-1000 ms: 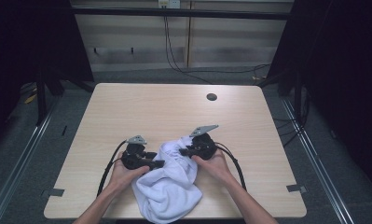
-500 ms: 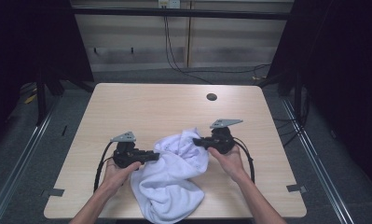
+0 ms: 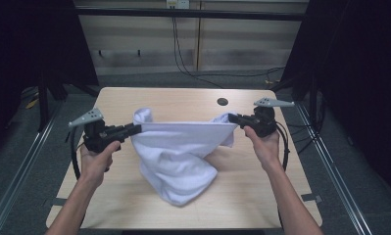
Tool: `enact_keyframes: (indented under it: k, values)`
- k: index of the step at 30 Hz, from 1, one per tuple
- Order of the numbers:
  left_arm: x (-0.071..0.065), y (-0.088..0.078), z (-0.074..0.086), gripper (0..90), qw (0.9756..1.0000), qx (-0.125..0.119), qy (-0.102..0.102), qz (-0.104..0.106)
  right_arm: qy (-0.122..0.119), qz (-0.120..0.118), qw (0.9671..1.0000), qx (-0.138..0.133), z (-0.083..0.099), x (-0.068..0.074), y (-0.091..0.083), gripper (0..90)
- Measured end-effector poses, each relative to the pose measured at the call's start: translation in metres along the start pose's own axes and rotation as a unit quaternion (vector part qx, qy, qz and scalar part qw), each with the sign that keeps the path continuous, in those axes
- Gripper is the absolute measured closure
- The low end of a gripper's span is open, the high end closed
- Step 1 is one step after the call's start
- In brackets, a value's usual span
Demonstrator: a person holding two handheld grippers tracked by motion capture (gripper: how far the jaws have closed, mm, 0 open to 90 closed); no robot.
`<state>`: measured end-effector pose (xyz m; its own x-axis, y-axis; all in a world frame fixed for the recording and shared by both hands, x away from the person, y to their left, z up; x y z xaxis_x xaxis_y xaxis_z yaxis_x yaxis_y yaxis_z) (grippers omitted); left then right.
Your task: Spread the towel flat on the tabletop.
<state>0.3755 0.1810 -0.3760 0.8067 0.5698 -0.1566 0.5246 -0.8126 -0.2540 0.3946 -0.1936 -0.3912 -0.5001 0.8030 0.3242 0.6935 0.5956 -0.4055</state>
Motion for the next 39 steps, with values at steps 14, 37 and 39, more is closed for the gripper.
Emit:
enact_keyframes:
  k: [14, 37, 39]
  values:
    - [0.031, -0.003, -0.103, 81.5, 0.9945, -0.033, 0.046, -0.088, -0.022, 0.021, 0.9977, -0.060, -0.108, 0.014, 0.009, 87.2]
    - [-0.036, -0.009, 0.084, 80.9, 0.9972, 0.072, 0.008, 0.020, -0.031, -0.022, 0.9977, 0.057, 0.063, 0.010, -0.022, 85.3]
    - [-0.035, -0.006, 0.102, 80.4, 0.9956, 0.090, 0.006, 0.026, -0.024, -0.016, 0.9967, 0.076, 0.100, 0.011, -0.026, 84.5]
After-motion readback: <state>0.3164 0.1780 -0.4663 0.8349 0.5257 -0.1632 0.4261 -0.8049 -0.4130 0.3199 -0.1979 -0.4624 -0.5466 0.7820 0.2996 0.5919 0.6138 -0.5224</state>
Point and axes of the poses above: each handheld gripper's, and its own axes: y roughly forward along the jaws, z roughly out of its underside, x roughly to its left, the point moved 6 cm from there along y, roughly forward along the jaws, and after that the axes turned 7 degrees about y, right-handed, at the moved point
